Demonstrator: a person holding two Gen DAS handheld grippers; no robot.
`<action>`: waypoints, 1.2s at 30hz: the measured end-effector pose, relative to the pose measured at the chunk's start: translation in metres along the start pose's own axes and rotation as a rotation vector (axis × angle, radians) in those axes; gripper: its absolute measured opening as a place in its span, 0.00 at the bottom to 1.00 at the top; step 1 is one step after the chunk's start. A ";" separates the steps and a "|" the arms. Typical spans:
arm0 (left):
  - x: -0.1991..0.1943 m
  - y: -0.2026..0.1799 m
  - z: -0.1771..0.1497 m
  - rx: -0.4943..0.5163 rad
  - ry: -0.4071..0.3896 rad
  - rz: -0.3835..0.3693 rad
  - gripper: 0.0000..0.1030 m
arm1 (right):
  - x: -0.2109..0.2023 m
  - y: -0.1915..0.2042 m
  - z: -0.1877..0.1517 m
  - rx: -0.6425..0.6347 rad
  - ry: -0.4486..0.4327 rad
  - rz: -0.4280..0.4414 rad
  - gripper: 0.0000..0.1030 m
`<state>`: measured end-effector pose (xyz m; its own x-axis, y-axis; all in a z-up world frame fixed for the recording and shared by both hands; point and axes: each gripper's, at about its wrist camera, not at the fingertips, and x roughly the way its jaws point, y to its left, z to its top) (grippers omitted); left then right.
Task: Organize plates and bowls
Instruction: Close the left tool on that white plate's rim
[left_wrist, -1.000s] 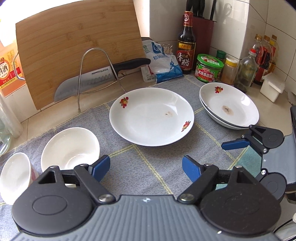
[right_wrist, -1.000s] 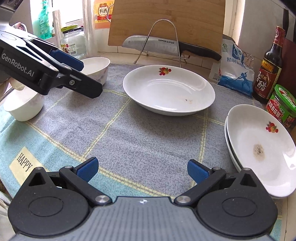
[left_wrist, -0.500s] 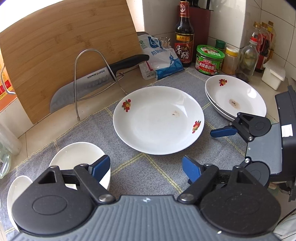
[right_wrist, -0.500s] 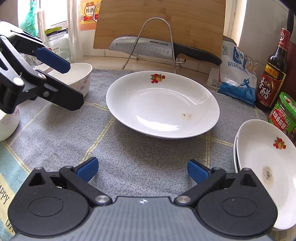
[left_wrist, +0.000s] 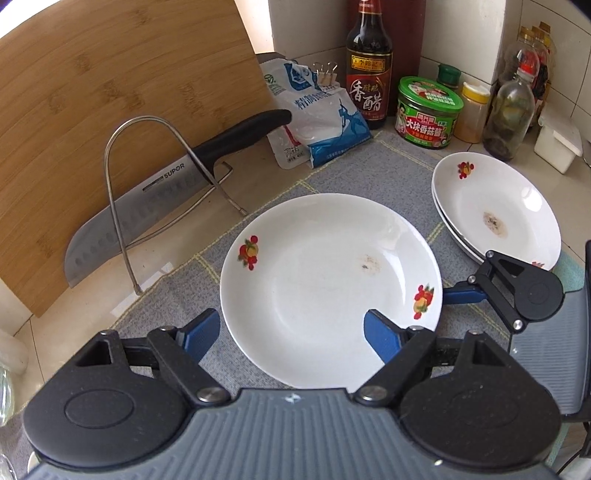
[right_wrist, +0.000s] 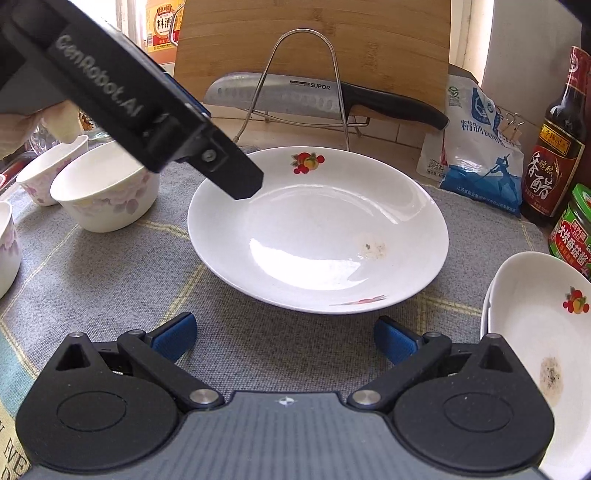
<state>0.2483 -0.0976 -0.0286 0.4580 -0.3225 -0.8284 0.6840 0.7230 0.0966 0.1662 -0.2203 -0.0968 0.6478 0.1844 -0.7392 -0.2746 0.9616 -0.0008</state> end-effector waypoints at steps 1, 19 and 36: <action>0.004 0.001 0.003 0.011 0.005 -0.003 0.82 | 0.000 0.000 0.000 0.004 -0.006 -0.004 1.00; 0.067 0.030 0.042 0.112 0.079 -0.093 0.82 | 0.005 -0.004 0.002 0.001 -0.046 -0.003 1.00; 0.099 0.039 0.063 0.176 0.167 -0.187 0.67 | 0.004 -0.007 -0.002 0.031 -0.080 -0.035 1.00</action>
<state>0.3565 -0.1401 -0.0718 0.2254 -0.3249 -0.9185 0.8421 0.5391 0.0160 0.1689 -0.2264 -0.1013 0.7118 0.1655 -0.6826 -0.2296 0.9733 -0.0034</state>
